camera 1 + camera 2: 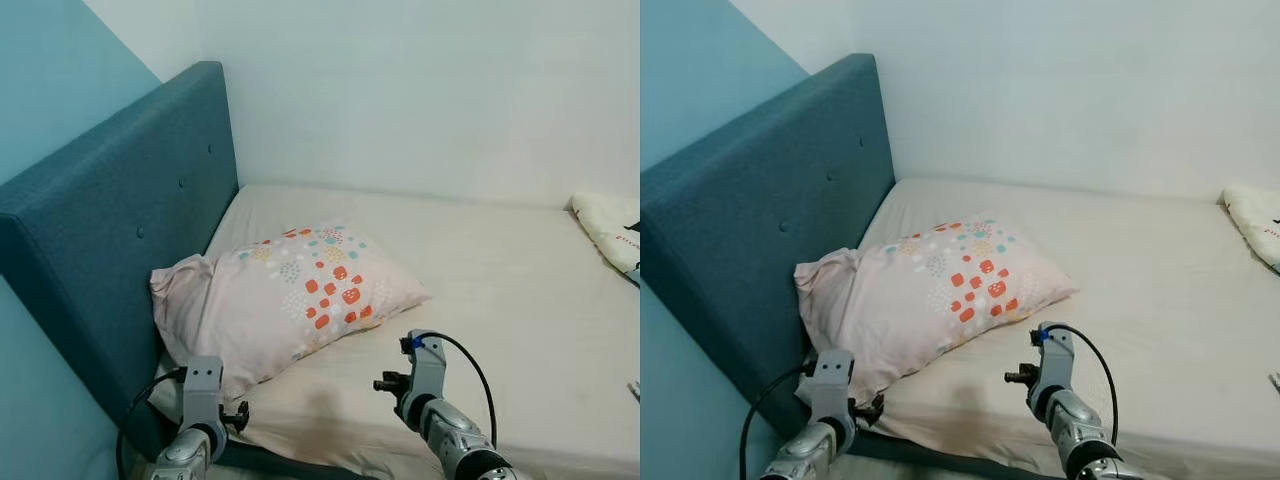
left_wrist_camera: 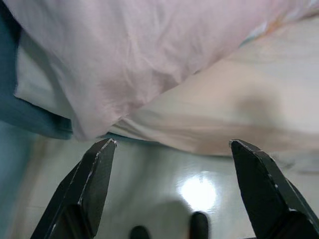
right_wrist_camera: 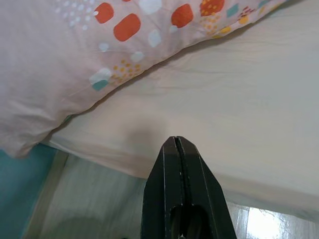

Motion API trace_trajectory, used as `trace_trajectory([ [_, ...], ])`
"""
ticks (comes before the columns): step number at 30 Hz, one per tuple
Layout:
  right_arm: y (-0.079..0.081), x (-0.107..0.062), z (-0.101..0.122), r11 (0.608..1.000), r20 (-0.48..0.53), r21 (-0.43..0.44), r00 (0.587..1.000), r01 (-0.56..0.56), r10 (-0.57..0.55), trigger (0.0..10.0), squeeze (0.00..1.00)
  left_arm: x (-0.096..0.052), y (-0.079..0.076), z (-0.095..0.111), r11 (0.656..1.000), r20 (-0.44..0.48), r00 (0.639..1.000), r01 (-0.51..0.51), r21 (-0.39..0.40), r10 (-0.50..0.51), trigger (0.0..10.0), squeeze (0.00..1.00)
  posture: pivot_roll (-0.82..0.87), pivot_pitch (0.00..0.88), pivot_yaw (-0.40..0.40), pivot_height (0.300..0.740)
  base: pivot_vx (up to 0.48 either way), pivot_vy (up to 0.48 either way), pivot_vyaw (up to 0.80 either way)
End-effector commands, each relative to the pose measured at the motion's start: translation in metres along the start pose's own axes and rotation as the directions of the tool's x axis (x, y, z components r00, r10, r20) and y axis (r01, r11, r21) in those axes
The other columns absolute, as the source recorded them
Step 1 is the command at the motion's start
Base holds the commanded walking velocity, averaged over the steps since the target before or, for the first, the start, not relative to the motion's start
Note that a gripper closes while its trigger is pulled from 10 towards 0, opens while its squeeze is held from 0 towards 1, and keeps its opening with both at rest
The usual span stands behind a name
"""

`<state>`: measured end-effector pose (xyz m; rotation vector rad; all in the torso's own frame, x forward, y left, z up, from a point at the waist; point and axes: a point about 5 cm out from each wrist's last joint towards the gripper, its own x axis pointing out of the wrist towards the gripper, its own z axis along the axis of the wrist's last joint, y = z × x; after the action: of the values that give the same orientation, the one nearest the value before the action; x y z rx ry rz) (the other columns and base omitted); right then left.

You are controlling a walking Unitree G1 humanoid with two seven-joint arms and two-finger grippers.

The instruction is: Clean up the room

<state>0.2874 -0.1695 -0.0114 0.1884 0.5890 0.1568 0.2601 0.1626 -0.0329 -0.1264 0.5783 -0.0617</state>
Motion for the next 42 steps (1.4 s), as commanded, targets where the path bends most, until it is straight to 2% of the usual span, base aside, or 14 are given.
trace_trajectory([
  [1, 0.003, 0.002, 0.007, 1.000, 0.028, -0.010, 0.999, -0.014, 0.015, 10.0, 0.00, 0.002, 0.000, 0.005, 0.999, 0.011, 1.000, 0.018, -0.030, -0.017, 10.0, 0.00, 0.04, 0.000, -0.029, 0.700, 0.000, -0.480, 0.00],
  [3, 0.003, 0.002, 0.008, 1.000, 0.035, -0.010, 0.999, -0.018, 0.019, 10.0, 0.00, 0.002, -0.001, 0.005, 0.999, 0.014, 1.000, 0.023, -0.037, -0.022, 10.0, 0.00, 0.04, 0.000, -0.030, 0.700, 0.000, -0.480, 0.00],
  [4, 0.004, 0.003, 0.011, 1.000, 0.047, -0.011, 0.999, -0.028, 0.028, 10.0, 0.00, 0.003, -0.002, 0.008, 1.000, 0.026, 1.000, 0.003, 0.019, -0.003, 10.0, 0.00, 0.04, 0.000, -0.028, 0.700, 0.000, 0.000, 0.00],
  [6, 0.004, 0.003, 0.012, 0.999, 0.051, -0.023, 0.998, -0.034, 0.035, 10.0, 0.00, 0.003, -0.003, 0.008, 0.999, 0.018, 1.000, -0.009, 0.033, 0.008, 10.0, 0.00, 0.04, 0.000, -0.030, 0.700, 0.000, 0.000, 0.00],
  [13, 0.004, 0.003, 0.013, 0.999, 0.051, -0.031, 0.998, -0.044, 0.046, 10.0, 0.00, 0.004, -0.004, 0.012, 1.000, 0.044, 0.999, 0.011, 0.024, -0.012, 10.0, 0.00, 0.04, 0.000, -0.032, 0.700, 0.000, 0.000, 0.00],
  [17, 0.003, 0.001, 0.006, 0.998, 0.023, -0.049, 0.999, -0.042, 0.043, 10.0, 0.00, 0.000, 0.005, 0.006, 1.000, 0.035, 0.999, -0.003, -0.002, 0.003, 10.0, 0.00, 0.04, 0.000, -0.032, 0.700, 0.000, 0.000, 0.00],
  [23, -0.001, -0.001, -0.002, 0.998, -0.012, -0.055, 1.000, -0.026, 0.026, 10.0, 0.00, -0.003, 0.011, 0.001, 1.000, 0.018, 0.999, -0.029, -0.012, 0.029, 10.0, 0.00, 0.04, 0.000, -0.031, 0.700, 0.334, 0.000, 0.00],
  [28, -0.005, -0.006, -0.015, 0.998, -0.055, -0.066, 0.998, -0.024, 0.020, 10.0, 0.00, -0.008, 0.016, -0.013, 0.999, -0.022, 0.999, -0.045, -0.013, 0.045, 10.0, 0.00, 0.04, 0.000, -0.031, 0.700, 0.353, 0.000, 0.00],
  [35, -0.006, -0.008, -0.021, 0.996, -0.078, -0.084, 0.997, -0.019, 0.012, 10.0, 0.00, -0.009, 0.015, -0.017, 0.999, -0.035, 0.999, -0.042, -0.015, 0.041, 10.0, 0.00, 0.04, 0.000, -0.029, 0.700, 0.351, 0.000, 0.00],
  [39, -0.007, -0.008, -0.022, 0.996, -0.084, -0.090, 0.996, -0.017, 0.009, 10.0, 0.00, -0.010, 0.016, -0.019, 0.999, -0.044, 0.998, -0.044, -0.012, 0.043, 10.0, 0.00, 0.04, 0.000, -0.027, 0.700, 0.345, 0.000, -0.79],
  [42, -0.007, -0.008, -0.022, 0.996, -0.084, -0.091, 0.996, -0.012, 0.005, 10.0, 0.00, -0.011, 0.016, -0.020, 0.999, -0.046, 0.998, -0.049, -0.007, 0.048, 10.0, 0.00, 0.04, 0.000, -0.026, 0.700, 0.324, 0.000, 0.00],
])
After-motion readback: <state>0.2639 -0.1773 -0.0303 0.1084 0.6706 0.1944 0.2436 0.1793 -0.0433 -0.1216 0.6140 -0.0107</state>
